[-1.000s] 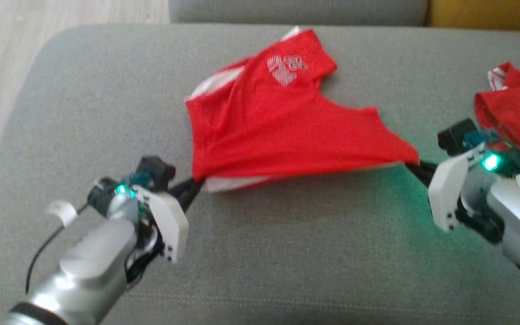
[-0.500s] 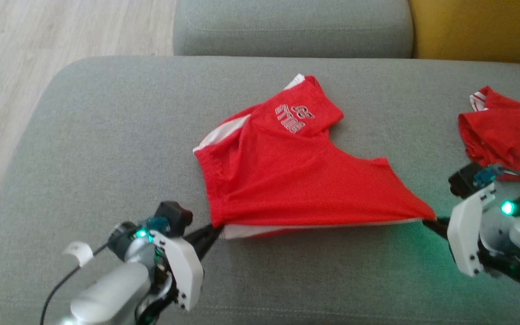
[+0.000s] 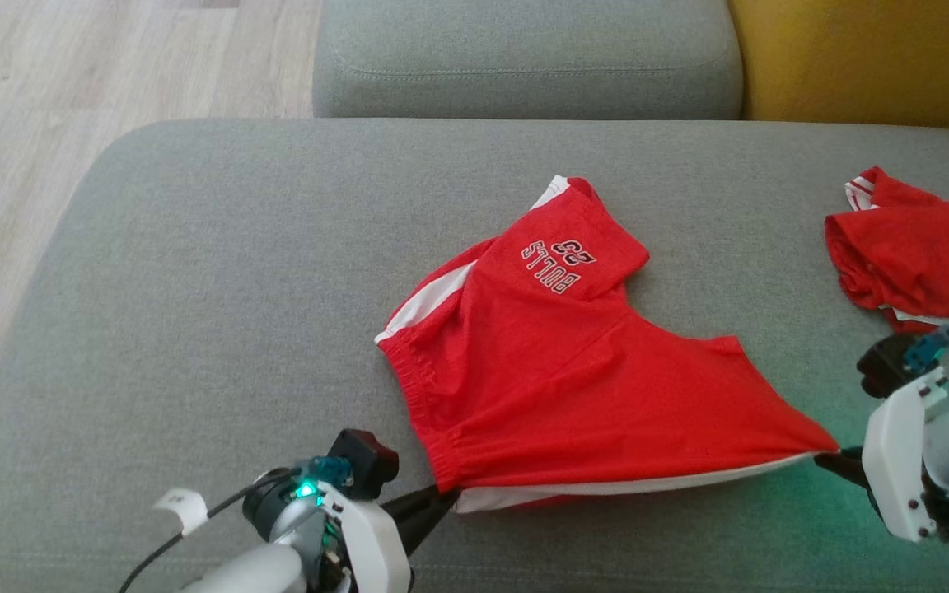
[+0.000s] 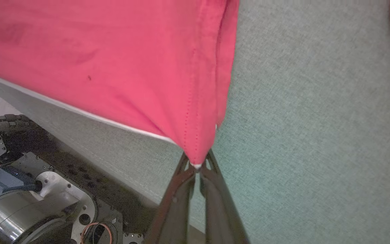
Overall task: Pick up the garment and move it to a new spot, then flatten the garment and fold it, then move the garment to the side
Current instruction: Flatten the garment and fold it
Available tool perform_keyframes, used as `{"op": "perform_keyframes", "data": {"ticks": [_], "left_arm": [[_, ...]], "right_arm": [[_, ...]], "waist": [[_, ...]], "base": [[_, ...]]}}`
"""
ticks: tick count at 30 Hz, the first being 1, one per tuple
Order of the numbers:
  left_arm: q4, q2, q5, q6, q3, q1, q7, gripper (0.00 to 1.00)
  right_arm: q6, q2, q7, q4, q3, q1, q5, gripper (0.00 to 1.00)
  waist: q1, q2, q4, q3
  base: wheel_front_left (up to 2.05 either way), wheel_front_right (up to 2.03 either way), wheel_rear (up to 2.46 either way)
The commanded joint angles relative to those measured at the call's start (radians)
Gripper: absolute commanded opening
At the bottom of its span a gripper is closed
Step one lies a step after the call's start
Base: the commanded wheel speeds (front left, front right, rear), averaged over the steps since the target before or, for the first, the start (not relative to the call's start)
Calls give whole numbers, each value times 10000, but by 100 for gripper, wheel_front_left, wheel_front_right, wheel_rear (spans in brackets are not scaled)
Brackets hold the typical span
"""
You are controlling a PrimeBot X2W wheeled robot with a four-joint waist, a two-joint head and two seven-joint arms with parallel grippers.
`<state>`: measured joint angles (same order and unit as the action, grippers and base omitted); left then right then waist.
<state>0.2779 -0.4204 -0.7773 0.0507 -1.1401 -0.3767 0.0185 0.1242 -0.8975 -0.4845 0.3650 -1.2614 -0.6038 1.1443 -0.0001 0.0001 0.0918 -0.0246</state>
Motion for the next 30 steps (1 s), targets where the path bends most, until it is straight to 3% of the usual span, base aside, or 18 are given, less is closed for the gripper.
{"op": "perform_keyframes", "data": {"ticks": [1,21,30], "left_arm": [[-350,-326,-62,-92,398,-337,4,0],[-1281,-623,-412,-647,1417,-1055,-327,0],[-835,-113,-554,-606,1913,-1849,-752,0]], "right_arm": [[65,-470,56,-216,285,-33,31,0],[65,-141,588,-749,1949,-1690,-900,0],[65,492,500,-218,2183,-3160,-1716,0]], "waist": [[1,-1,0,8],[1,-1,790,850],[1,-1,1351,2018]], "base": [[0,0,0],[0,0,0],[0,0,0]]}}
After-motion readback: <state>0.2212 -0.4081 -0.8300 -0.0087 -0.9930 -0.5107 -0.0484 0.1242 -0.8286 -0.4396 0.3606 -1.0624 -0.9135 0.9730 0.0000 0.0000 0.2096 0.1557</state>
